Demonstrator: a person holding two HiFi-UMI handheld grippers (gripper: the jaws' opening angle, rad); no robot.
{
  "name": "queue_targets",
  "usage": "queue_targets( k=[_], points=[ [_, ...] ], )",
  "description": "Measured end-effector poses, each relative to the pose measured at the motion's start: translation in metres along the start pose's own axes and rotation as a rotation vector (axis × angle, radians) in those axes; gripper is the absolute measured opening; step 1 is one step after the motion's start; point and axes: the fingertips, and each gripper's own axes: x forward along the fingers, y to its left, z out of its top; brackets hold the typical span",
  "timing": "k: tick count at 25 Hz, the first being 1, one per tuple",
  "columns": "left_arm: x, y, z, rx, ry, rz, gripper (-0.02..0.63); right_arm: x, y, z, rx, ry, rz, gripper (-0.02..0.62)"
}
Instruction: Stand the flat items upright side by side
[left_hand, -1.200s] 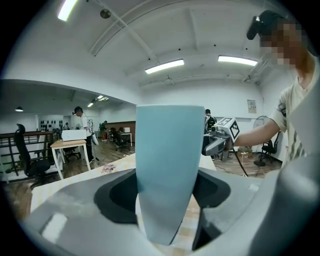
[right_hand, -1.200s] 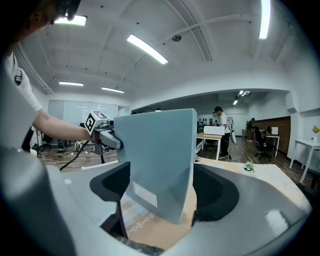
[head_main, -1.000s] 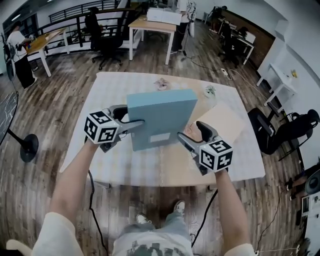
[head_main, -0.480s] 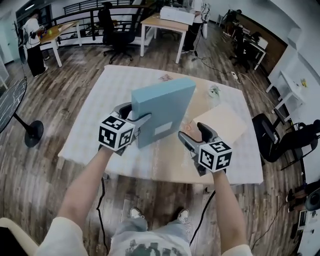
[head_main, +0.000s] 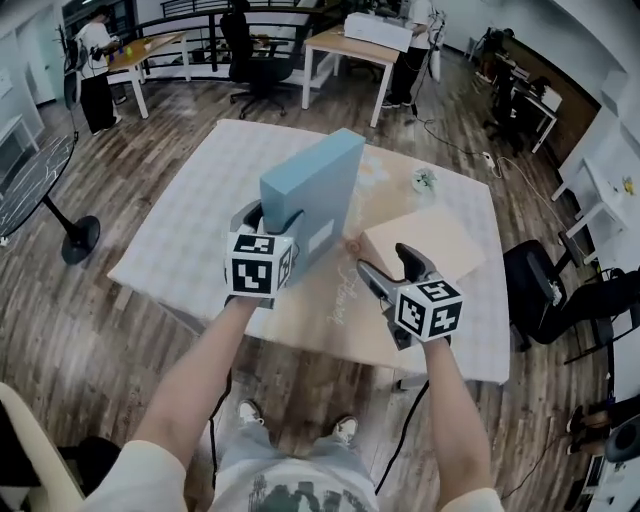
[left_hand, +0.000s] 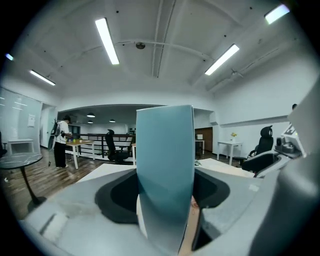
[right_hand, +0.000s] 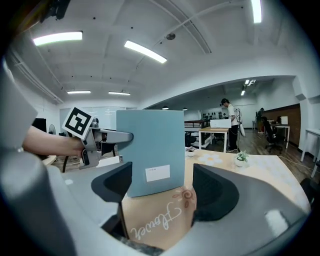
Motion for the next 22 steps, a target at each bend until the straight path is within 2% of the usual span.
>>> queue_targets(
  k=[8, 13, 17, 22],
  points=[
    [0.012, -0.042, 0.001, -0.036, -0.008, 0.210, 0.316, -0.024, -0.046, 0.004, -0.026, -0.004, 0.059, 0.365],
    [0.020, -0.060, -0.005, -0.062, -0.010, 0.304, 0.316, -0.034, -0.069, 0.006, -0.051, -0.001, 0.099, 0.365],
    [0.027, -0.066, -0.006, -0.089, -0.022, 0.346, 0.324, -0.037, -0.088, 0.003, -0.056, 0.010, 0.111, 0.364],
    [0.025, -0.069, -0.007, -0.067, -0.031, 0.342, 0.328, -0.037, -0.096, 0.001, -0.047, 0.002, 0.133, 0.364]
  ],
)
